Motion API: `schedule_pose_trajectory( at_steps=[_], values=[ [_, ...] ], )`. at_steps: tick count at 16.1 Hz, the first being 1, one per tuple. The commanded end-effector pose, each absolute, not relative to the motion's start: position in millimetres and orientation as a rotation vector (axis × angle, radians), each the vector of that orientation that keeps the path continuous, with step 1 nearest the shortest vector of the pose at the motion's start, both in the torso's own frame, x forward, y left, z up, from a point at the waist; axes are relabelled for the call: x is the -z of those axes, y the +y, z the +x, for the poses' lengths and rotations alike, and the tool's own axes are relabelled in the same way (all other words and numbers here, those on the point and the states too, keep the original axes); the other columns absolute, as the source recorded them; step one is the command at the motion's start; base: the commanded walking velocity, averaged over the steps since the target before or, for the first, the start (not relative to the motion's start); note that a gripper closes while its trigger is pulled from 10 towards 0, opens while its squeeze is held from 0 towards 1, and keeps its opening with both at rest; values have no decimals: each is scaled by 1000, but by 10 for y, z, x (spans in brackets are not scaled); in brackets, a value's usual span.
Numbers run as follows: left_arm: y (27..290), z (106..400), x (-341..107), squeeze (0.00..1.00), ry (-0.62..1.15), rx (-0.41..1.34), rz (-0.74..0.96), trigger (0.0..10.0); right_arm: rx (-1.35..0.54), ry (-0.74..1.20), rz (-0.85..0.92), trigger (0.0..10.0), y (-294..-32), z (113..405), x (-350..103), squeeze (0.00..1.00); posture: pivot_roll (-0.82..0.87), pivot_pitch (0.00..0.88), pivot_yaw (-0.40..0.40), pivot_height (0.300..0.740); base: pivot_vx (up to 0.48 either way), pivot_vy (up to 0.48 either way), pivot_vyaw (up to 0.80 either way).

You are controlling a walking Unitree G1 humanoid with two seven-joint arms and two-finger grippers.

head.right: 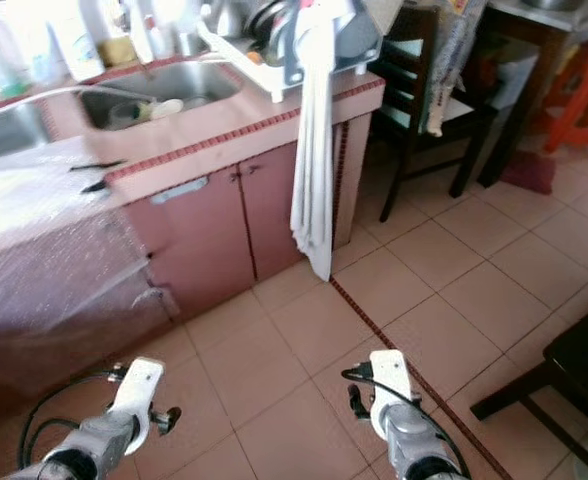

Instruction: Kitchen organization

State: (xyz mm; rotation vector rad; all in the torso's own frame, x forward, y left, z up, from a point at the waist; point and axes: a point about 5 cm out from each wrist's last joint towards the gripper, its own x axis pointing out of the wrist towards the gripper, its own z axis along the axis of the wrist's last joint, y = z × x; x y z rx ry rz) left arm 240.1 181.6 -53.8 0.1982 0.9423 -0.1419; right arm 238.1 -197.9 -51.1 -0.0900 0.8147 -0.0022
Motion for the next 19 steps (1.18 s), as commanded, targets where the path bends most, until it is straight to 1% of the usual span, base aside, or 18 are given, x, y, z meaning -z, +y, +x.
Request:
schedule_pose_trajectory(
  at_steps=[1, 7, 13, 15, 19],
  values=[
    [1937, 2311, 581, 0, 977, 121, 214, 10000, -7, 796, -71, 10000, -1905, 2428, 489, 0, -130, 43, 45, 740, 368, 0, 0],
    [1935, 2305, 585, 0, 982, 130, 221, 10000, -7, 799, -69, 10000, -1894, 2428, 492, 0, -128, 44, 47, 740, 369, 0, 0],
    [1938, 2304, 585, 0, 984, 135, 230, 10000, -5, 801, -60, 10000, -1885, 2425, 496, 0, -124, 45, 48, 740, 367, 0, -749],
    [1941, 2304, 585, 0, 984, 133, 230, 10000, -6, 802, -58, 10000, -1881, 2424, 497, 0, -124, 45, 49, 740, 362, 0, 0],
    [1943, 2308, 581, 0, 977, 136, 231, 10000, -4, 803, -53, 10000, -1879, 2419, 501, 0, -124, 46, 52, 740, 0, 0, 0]
  ],
)
